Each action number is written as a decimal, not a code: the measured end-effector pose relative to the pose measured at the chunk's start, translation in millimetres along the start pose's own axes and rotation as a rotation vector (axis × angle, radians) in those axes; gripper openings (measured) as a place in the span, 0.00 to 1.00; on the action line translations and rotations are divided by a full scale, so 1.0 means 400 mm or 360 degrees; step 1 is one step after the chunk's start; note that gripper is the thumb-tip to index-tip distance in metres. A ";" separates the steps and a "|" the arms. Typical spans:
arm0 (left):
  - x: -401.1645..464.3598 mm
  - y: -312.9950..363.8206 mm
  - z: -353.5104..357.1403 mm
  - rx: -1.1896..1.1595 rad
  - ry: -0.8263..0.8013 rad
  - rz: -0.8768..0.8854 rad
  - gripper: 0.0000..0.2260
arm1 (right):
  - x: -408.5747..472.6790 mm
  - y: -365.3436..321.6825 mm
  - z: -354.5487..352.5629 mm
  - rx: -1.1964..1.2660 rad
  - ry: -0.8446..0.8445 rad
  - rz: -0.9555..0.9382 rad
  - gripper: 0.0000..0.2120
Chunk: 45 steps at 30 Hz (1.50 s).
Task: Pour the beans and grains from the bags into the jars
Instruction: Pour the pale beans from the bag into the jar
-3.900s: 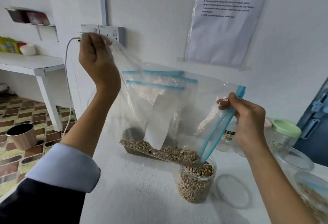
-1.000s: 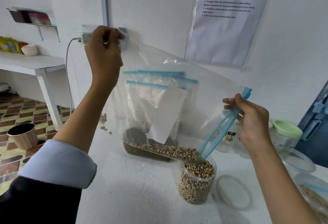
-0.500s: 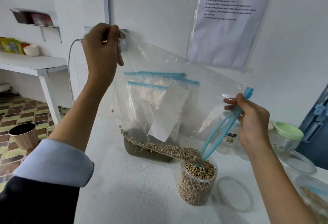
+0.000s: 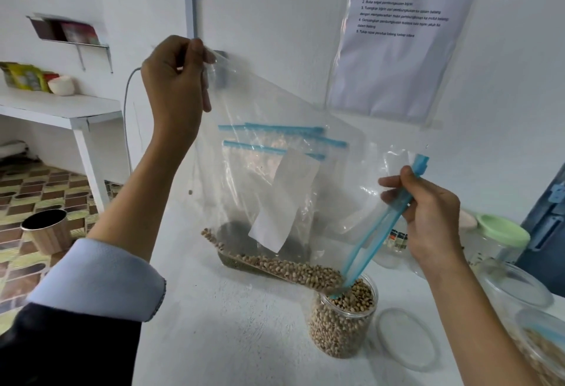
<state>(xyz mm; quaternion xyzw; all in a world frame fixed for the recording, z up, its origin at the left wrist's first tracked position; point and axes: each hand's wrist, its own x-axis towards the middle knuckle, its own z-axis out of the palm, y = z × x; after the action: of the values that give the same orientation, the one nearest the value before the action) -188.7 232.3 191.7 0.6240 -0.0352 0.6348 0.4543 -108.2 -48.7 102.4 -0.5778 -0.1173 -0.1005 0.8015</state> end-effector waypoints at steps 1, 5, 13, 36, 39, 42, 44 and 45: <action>-0.001 0.000 0.002 -0.0006 -0.0006 -0.0005 0.13 | -0.001 0.001 -0.001 0.0013 -0.0010 0.0006 0.09; -0.004 -0.007 0.006 -0.0041 -0.0017 -0.0024 0.13 | -0.001 0.002 -0.007 0.0042 0.0054 -0.0029 0.10; -0.003 -0.010 0.015 -0.0038 -0.0036 -0.0020 0.13 | 0.012 0.005 -0.010 0.0039 0.0099 -0.0017 0.11; 0.001 0.007 0.026 0.0052 -0.0112 -0.0003 0.11 | 0.015 0.019 -0.012 0.0086 0.0111 -0.0072 0.13; 0.012 0.014 0.022 0.0061 -0.0197 -0.0029 0.12 | 0.010 0.022 -0.010 0.0137 0.0121 -0.0063 0.13; 0.022 0.025 0.018 0.0091 -0.0277 -0.0065 0.12 | 0.018 0.022 -0.016 0.0220 0.0191 -0.0051 0.11; 0.025 0.033 0.018 0.0101 -0.0313 -0.0070 0.12 | 0.019 0.025 -0.018 0.0246 0.0175 -0.0007 0.12; 0.025 0.037 0.019 0.0096 -0.0335 -0.0070 0.12 | 0.019 0.029 -0.019 0.0253 0.0195 -0.0008 0.12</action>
<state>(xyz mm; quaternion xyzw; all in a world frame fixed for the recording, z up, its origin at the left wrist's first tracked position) -190.3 224.1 209.4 0.7014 -0.0497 0.5563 0.4429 -97.1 -52.5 92.0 -0.5047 -0.0772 -0.1281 0.8502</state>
